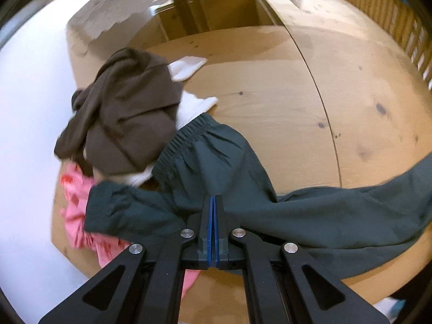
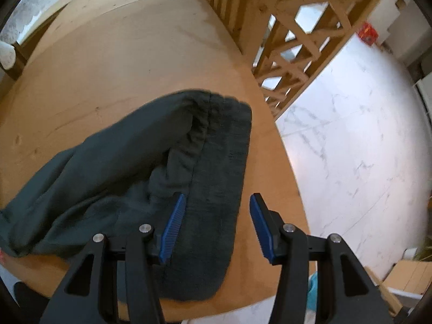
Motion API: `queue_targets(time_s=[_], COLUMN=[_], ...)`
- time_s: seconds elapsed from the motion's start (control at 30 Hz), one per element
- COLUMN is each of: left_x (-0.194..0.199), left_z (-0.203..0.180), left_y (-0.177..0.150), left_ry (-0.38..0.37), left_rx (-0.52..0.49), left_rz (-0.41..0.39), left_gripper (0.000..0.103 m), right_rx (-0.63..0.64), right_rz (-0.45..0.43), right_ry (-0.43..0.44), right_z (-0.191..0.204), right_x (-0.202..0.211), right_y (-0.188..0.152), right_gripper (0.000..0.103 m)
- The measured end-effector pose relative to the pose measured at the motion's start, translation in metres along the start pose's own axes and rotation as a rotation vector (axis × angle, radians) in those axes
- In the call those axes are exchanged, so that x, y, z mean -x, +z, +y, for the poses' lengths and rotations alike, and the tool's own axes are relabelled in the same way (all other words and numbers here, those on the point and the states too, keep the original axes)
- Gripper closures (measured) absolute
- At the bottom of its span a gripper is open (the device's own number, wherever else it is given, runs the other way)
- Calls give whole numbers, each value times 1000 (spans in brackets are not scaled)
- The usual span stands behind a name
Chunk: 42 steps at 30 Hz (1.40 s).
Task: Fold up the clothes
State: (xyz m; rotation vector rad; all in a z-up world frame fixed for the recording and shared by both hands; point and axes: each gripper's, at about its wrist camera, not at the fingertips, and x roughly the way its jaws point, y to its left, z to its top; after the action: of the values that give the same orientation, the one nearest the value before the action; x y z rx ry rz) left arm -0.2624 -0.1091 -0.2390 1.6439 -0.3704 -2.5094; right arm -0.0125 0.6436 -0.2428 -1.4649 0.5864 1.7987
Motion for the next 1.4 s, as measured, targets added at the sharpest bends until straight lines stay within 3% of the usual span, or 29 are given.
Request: queue_targets(time_s=[0.17,0.27,0.33,0.47,0.6,0.67,0.73,0.77,0.97,1.03,1.13,1.17,1.27,1.4], left_x=[20,28,27,25,15,7,-1,-6,-24,-33,-53,-57,-65,-59], left_z=[31,53,56,31,-11,-31,-53,-64,-120,-136,-145,-144,-144,-140], left_y=[-2,-3,-3,-2,2,3,3,3,-2,-5,-6,-6,-5,-5], left_ry=[20,53,38,-25,-104,-153,-175,-185,-264,-220,-154,-164,-198,-225], left_rx=[78,113,103,37,-12,-26,-46,-56,-122,-167,-172,-164,-150,-137], left_rz=[-20,-24,-9,7,19,36,53,61,112,117,151,160,174,149], left_gripper=[103,103,103,102,87,84,84,84,72,69,70,73,98,102], right_rx=[-49,-36,-84,-115,-56,-33,29,56,80,68,60,59,59,52], right_rz=[49,85,134,195,197,175,130,108,-4,-27,-56,-62,-82,-115], right_ry=[127,95,94,54,-19,-31,-18,-11,39,54,67,70,72,83], right_z=[24,46,54,69,89,95,105,109,112,106,93,88,80,70], right_x=[-3,-12,-24,-42,-51,-51,-47,-45,-16,-6,9,13,23,37], right_y=[35,55,64,70,68,65,60,57,44,42,42,43,41,38], right_gripper=[53,53,53,53,53,54,71,97,99,100,100,100,100,100])
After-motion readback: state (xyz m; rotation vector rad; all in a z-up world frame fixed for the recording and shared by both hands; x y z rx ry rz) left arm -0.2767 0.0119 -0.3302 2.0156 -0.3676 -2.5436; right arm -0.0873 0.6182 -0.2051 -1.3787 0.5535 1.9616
